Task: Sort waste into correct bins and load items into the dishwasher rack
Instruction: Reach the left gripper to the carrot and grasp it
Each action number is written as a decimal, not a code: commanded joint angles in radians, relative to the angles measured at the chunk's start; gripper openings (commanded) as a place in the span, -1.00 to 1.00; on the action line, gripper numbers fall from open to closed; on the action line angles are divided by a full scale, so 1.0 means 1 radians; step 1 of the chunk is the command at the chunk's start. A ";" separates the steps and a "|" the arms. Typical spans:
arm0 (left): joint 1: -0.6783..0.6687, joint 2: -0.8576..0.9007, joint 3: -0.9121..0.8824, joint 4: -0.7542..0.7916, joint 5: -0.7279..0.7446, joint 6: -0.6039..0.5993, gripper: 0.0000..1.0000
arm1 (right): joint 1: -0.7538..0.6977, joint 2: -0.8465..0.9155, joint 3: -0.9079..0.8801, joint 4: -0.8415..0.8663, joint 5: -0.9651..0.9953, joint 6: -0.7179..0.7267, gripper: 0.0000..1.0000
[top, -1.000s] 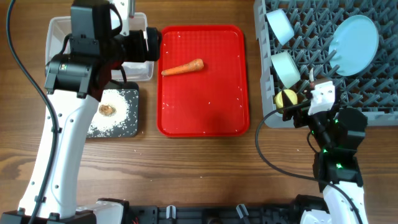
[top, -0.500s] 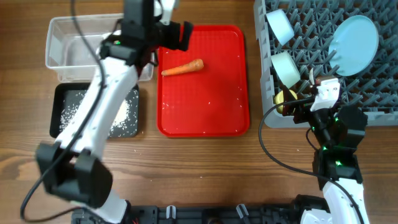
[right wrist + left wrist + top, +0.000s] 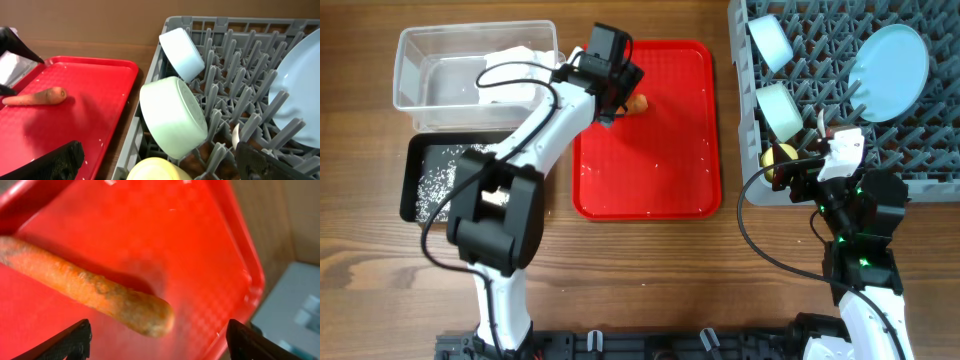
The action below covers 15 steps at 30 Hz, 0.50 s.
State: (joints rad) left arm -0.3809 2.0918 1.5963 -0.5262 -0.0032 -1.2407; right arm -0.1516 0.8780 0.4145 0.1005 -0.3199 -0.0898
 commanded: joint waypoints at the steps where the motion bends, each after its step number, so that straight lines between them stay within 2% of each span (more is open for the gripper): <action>1: -0.008 0.081 -0.001 -0.017 -0.025 -0.129 0.76 | 0.000 0.000 0.002 -0.005 0.006 0.016 1.00; 5: 0.002 0.164 -0.001 -0.010 -0.024 -0.137 0.57 | 0.000 0.000 0.002 -0.012 0.006 0.015 0.99; 7: 0.003 0.177 -0.001 -0.034 -0.014 -0.136 0.17 | 0.000 0.000 0.002 -0.013 0.006 0.015 0.99; 9: 0.005 0.174 -0.001 -0.080 0.025 -0.089 -0.02 | 0.000 0.000 0.002 -0.013 0.006 0.015 0.99; 10: 0.007 0.174 -0.001 -0.105 0.068 -0.018 -0.07 | 0.000 0.000 0.002 -0.013 0.006 0.015 0.99; 15: 0.042 0.174 -0.001 -0.319 0.222 0.280 -0.01 | 0.000 0.000 0.002 -0.013 0.006 0.015 0.99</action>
State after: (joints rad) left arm -0.3565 2.2066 1.6341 -0.7475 0.1276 -1.1397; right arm -0.1516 0.8780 0.4145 0.0891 -0.3202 -0.0898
